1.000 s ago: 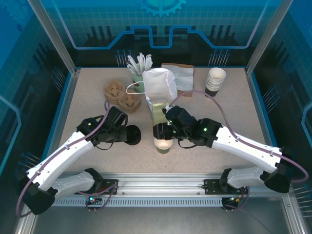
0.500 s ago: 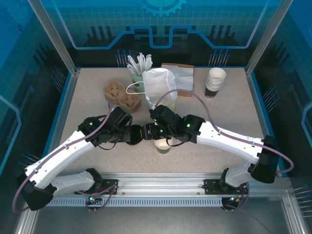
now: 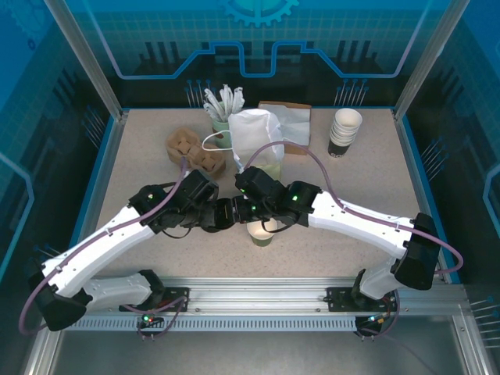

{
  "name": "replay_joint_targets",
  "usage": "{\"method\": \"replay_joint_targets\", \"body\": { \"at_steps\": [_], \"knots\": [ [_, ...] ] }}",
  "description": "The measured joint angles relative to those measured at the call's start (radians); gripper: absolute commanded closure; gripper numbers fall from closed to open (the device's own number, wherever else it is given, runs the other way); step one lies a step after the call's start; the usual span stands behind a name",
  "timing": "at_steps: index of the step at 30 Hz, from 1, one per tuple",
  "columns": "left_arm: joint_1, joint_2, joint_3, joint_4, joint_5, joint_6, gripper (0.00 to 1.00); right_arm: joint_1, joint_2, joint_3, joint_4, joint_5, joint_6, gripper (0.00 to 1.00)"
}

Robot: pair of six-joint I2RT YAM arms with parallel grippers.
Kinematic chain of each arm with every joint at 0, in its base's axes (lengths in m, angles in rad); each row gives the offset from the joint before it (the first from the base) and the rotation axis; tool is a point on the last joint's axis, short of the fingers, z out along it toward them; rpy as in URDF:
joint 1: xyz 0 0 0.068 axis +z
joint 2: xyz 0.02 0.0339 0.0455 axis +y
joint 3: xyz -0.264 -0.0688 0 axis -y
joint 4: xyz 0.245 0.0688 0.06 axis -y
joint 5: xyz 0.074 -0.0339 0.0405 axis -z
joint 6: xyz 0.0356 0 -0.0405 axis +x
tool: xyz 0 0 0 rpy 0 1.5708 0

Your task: Pack the takeout coffee

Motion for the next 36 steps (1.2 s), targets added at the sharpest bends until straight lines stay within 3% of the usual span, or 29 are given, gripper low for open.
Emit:
{"method": "replay_joint_targets", "body": {
  "at_steps": [6, 16, 20, 26, 31, 36],
  "knots": [
    [-0.008, 0.013, 0.022, -0.012, -0.002, 0.000, 0.81, -0.006, 0.000, 0.000, -0.017, 0.008, 0.004, 0.91],
    [-0.056, -0.018, 0.115, 0.061, 0.061, 0.032, 0.46, -0.064, -0.085, -0.016, -0.069, -0.008, 0.004, 1.00],
    [-0.074, -0.063, 0.130, 0.134, 0.101, 0.092, 0.42, -0.143, -0.183, -0.036, -0.126, -0.042, -0.006, 1.00],
    [-0.146, -0.078, 0.143, 0.262, 0.134, 0.308, 0.39, -0.316, -0.298, -0.071, -0.262, -0.177, -0.032, 1.00],
    [-0.266, -0.030, 0.142, 0.377, 0.133, 0.555, 0.39, -0.471, -0.314, -0.074, -0.405, -0.332, -0.088, 1.00],
    [-0.307, -0.006, 0.068, 0.543, 0.156, 0.779, 0.41, -0.584, -0.327, -0.089, -0.528, -0.473, -0.168, 1.00]
  ]
}}
